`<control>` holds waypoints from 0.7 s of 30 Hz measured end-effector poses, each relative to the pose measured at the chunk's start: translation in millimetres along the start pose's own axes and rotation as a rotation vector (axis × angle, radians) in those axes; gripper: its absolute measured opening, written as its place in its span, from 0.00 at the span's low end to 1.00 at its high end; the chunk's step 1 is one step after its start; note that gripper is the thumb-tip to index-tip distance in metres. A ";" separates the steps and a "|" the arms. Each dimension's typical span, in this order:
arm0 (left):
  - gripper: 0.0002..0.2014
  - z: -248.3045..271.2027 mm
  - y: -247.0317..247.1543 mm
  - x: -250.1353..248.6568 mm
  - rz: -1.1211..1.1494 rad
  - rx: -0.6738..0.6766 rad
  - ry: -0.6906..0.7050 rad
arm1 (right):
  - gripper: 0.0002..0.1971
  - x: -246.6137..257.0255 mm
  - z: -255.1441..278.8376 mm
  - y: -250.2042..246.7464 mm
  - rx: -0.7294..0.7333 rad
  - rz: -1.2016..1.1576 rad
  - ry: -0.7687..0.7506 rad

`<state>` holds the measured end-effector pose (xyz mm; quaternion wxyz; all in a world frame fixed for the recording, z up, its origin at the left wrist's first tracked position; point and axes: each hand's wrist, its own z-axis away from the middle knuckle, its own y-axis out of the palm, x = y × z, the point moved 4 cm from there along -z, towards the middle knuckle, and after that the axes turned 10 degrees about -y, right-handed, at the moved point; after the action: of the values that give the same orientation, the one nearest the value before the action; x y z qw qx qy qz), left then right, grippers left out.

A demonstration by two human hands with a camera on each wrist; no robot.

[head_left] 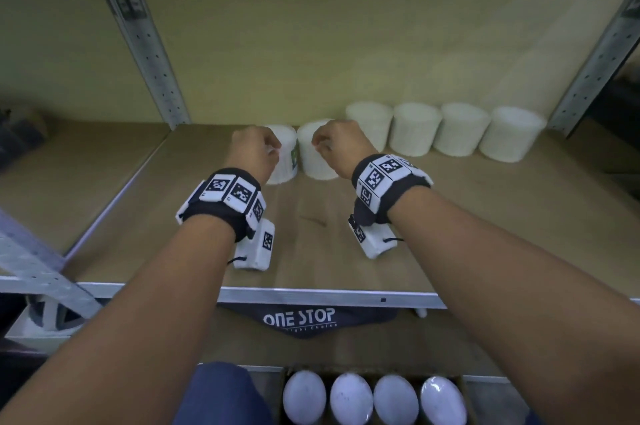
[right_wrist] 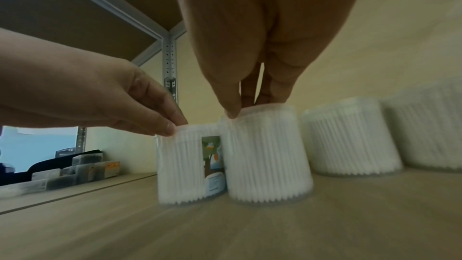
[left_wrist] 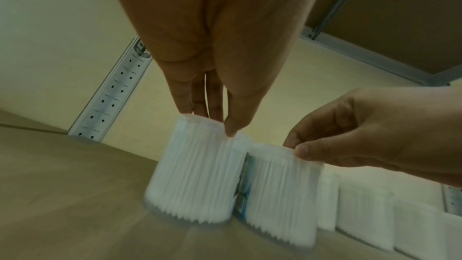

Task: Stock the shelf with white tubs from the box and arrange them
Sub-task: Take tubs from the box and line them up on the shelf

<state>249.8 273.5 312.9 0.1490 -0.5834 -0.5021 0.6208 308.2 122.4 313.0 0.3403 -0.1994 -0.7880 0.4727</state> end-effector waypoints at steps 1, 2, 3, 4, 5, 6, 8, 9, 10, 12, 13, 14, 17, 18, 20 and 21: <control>0.10 -5.5 0.9 -0.1 0.001 -0.002 0.008 | 0.14 -1.3 -4.7 1.2 0.002 -0.005 0.000; 0.10 -10.5 1.4 0.0 0.001 -0.003 0.015 | 0.14 -2.3 -9.4 2.2 0.002 -0.005 -0.004; 0.10 -15.2 2.0 0.2 0.000 0.000 0.020 | 0.14 -3.4 -14.0 3.5 -0.001 0.001 -0.008; 0.10 -20.1 2.7 0.5 -0.003 0.002 0.026 | 0.14 -4.5 -18.3 4.6 -0.004 0.010 -0.010; 0.10 -24.8 3.4 0.9 -0.007 0.003 0.032 | 0.15 -5.7 -22.4 5.8 -0.006 0.020 -0.011; 0.10 -29.1 4.1 1.1 -0.011 0.002 0.039 | 0.15 -7.0 -26.2 7.2 -0.009 0.030 -0.014; 0.10 -37.0 5.5 0.8 -0.019 -0.008 0.048 | 0.15 -9.8 -33.6 9.6 -0.007 0.048 -0.015; 0.10 -40.7 6.4 0.7 -0.021 -0.017 0.051 | 0.15 -11.0 -36.8 10.2 -0.001 0.056 -0.010; 0.10 -44.1 7.4 0.6 -0.022 -0.025 0.052 | 0.15 -12.2 -40.7 10.4 0.003 0.061 -0.005; 0.10 -50.6 9.0 0.0 -0.021 -0.027 0.052 | 0.16 -15.3 -48.4 10.7 0.020 0.067 0.003; 0.10 -53.8 9.8 -0.7 -0.017 -0.026 0.054 | 0.16 -16.7 -51.9 11.0 0.039 0.072 0.011; 0.10 -57.3 10.7 -1.4 -0.013 -0.026 0.059 | 0.16 -18.2 -54.8 11.2 0.055 0.078 0.018; 0.10 -66.3 12.7 -3.1 -0.013 -0.024 0.067 | 0.16 -22.3 -59.6 11.4 0.046 0.082 0.027; 0.10 -68.6 13.6 -3.7 -0.015 -0.022 0.069 | 0.16 -23.4 -60.2 11.1 0.039 0.088 0.028; 0.10 -72.8 15.8 -4.8 -0.015 -0.021 0.081 | 0.16 -26.2 -61.4 10.7 0.030 0.095 0.028; 0.10 -74.4 16.8 -5.7 -0.016 -0.024 0.087 | 0.16 -28.1 -61.7 10.6 0.031 0.099 0.029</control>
<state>323.1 295.0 316.5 0.1688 -0.6076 -0.5072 0.5875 372.2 147.1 313.8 0.3309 -0.2398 -0.7646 0.4983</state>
